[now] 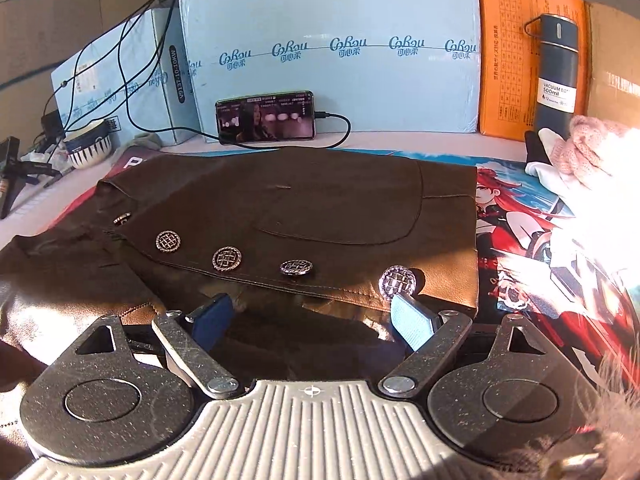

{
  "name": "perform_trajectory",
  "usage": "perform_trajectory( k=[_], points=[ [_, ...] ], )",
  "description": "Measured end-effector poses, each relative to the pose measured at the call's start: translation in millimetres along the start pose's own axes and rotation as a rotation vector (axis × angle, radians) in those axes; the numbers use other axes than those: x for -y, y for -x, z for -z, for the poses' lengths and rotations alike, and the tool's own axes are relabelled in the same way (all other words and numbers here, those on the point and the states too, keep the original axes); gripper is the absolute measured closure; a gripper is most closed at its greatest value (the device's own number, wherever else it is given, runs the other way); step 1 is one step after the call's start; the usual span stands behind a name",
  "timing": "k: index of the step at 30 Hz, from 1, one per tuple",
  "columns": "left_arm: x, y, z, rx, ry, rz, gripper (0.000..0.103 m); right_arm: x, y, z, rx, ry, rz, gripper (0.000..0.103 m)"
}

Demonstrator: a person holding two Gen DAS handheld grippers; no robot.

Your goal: Fold clothes

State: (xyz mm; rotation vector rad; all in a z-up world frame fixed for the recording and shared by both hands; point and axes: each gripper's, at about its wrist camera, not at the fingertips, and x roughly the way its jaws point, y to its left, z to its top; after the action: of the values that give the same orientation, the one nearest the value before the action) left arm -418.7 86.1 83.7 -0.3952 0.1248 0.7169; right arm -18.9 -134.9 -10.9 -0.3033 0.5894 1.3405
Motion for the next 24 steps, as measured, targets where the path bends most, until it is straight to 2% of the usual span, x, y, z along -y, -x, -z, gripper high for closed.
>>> perform_trajectory(
  k=[2,4,7,9,11,12,13,14,15,16,19,24],
  points=[
    [-4,-41,-8,-0.099,0.003,-0.111,0.007,11,4,-5,0.008,-0.072,-0.049,0.017],
    [-11,-80,-10,-0.205,-0.023,-0.132,0.007,27,11,-10,0.025,-0.18,-0.08,0.017],
    [-21,-135,-2,-0.368,-0.066,-0.163,0.008,50,18,-19,0.047,-0.348,-0.039,0.017],
    [-23,-165,11,-0.461,-0.113,-0.231,0.009,56,20,-21,0.058,-0.365,0.044,0.017],
    [-22,-178,25,-0.516,-0.135,-0.234,0.024,58,16,-21,0.042,-0.368,0.093,0.017],
    [-18,-180,29,-0.511,-0.162,-0.221,0.03,59,13,-21,0.03,-0.372,0.103,0.017],
    [-13,-180,33,-0.499,-0.196,-0.208,0.05,60,10,-20,0.021,-0.375,0.107,0.017],
    [-9,-180,34,-0.492,-0.217,-0.19,0.066,59,8,-19,0.028,-0.364,0.114,0.017],
    [-5,-180,34,-0.488,-0.233,-0.169,0.077,57,6,-19,0.028,-0.35,0.122,0.017],
    [0,-182,35,-0.483,-0.273,-0.158,0.082,56,4,-20,0.026,-0.338,0.13,0.017],
    [13,-183,42,-0.462,-0.368,-0.175,0.084,50,-5,-23,0.023,-0.288,0.151,0.017],
    [8,-204,37,-0.435,-0.362,-0.221,0.084,47,-21,-31,0.016,-0.222,0.177,0.02]
  ],
)
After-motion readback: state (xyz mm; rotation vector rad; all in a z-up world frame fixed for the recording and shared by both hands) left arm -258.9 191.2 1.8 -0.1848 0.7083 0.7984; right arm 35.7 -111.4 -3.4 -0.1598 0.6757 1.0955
